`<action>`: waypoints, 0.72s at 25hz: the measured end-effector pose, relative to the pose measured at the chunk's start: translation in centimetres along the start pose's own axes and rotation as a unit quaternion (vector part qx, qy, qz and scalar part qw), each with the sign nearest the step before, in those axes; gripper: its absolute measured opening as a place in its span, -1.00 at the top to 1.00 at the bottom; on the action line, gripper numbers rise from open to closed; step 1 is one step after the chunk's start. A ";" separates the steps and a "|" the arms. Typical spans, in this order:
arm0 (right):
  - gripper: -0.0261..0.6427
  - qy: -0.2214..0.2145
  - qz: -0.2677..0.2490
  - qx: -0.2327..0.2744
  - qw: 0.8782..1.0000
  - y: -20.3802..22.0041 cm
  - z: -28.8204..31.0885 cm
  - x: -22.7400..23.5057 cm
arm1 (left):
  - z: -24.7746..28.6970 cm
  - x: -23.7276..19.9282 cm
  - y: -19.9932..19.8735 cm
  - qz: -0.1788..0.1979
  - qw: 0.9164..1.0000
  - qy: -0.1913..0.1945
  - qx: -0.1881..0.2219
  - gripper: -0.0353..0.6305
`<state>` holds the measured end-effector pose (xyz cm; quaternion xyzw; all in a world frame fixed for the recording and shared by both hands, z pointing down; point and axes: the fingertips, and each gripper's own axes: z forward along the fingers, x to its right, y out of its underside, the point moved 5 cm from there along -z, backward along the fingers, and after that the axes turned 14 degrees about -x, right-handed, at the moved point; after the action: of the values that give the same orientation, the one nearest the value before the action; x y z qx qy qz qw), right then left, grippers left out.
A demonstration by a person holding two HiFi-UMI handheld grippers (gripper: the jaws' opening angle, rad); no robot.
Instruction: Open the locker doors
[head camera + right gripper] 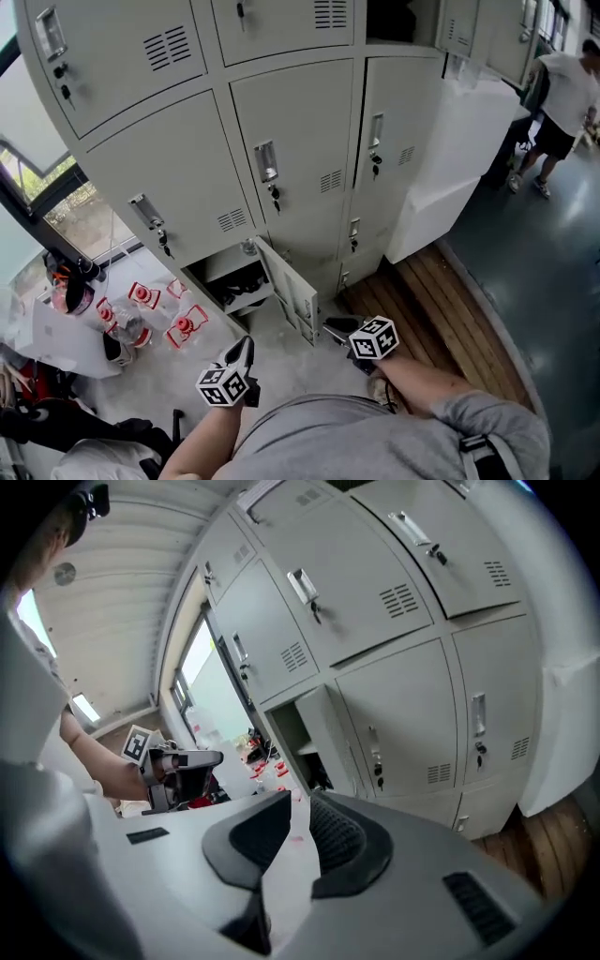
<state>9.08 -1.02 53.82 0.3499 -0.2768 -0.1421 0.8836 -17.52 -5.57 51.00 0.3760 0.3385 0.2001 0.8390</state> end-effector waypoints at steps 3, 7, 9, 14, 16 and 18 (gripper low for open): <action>0.75 0.008 0.001 0.044 0.999 -2.5 -3.0 0.7 | -0.4 2.9 -4.3 0.029 0.999 0.016 0.030 0.88; 0.80 0.022 0.013 0.110 0.994 -6.5 -7.8 1.9 | -0.9 7.3 -10.5 0.067 0.995 0.033 0.066 0.88; 0.82 0.030 0.014 0.143 0.989 -8.6 -10.7 2.4 | -1.3 9.9 -13.5 0.090 0.991 0.046 0.085 0.88; 0.86 0.046 -0.010 0.205 0.978 -13.6 -17.3 3.1 | -2.1 15.5 -19.1 0.154 0.979 0.061 0.116 0.88; 0.89 0.051 -0.031 0.214 0.975 -15.2 -19.6 3.7 | -1.7 17.7 -20.5 0.167 0.977 0.056 0.119 0.88; 0.89 0.043 -0.049 0.223 0.973 -16.7 -22.1 4.7 | -0.7 20.0 -21.7 0.161 0.977 0.051 0.126 0.88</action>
<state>24.89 -3.15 30.73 0.5567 -0.2457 -0.1047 0.7866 -2.45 -7.21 25.71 0.5178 0.3385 0.3076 0.7230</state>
